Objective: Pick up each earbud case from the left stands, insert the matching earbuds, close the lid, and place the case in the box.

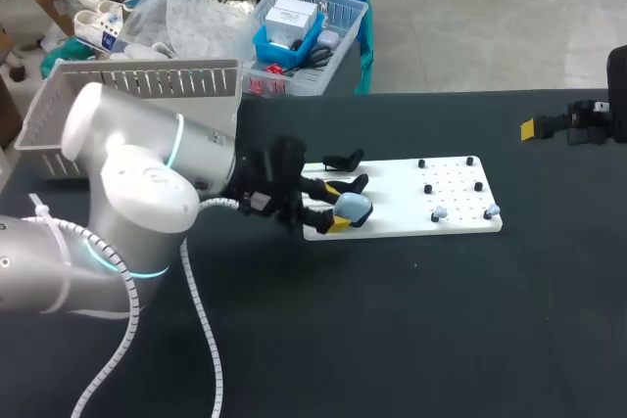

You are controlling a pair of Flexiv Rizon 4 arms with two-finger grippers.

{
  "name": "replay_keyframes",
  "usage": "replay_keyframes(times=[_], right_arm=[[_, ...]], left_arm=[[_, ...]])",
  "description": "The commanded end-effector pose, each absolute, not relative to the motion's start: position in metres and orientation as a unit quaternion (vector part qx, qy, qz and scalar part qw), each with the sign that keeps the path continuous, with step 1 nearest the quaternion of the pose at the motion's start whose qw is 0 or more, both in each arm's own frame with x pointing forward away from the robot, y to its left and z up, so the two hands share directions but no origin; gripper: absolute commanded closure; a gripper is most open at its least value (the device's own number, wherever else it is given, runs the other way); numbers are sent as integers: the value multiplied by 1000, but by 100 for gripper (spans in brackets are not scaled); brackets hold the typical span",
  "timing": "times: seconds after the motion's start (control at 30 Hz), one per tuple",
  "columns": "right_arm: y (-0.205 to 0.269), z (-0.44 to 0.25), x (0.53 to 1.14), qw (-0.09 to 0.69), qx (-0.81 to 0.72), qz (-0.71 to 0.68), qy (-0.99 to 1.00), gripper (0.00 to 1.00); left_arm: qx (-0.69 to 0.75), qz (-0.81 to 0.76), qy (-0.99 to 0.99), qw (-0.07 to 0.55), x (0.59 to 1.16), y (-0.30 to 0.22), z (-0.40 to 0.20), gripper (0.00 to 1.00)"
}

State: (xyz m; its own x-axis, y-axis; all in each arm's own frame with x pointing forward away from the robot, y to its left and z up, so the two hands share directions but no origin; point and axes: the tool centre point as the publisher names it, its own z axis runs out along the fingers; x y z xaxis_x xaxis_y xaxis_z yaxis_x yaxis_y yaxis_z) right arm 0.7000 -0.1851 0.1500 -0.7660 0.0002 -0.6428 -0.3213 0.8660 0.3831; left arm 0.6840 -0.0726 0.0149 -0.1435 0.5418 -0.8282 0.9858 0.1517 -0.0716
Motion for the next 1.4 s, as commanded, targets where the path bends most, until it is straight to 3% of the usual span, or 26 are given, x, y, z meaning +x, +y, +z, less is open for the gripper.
replay_keyframes(times=[0.03, 1.03, 1.4], right_arm=[[-185, 150, 700, 330, -88, 243, 908, 0], [-185, 150, 700, 330, -88, 243, 908, 0], [-185, 150, 700, 330, -88, 243, 908, 0]], left_arm=[[565, -328, 679, 335, 686, -75, 15, 50], [556, -326, 688, 335, 689, -78, 17, 51], [555, -326, 689, 333, 689, -77, 16, 61]])
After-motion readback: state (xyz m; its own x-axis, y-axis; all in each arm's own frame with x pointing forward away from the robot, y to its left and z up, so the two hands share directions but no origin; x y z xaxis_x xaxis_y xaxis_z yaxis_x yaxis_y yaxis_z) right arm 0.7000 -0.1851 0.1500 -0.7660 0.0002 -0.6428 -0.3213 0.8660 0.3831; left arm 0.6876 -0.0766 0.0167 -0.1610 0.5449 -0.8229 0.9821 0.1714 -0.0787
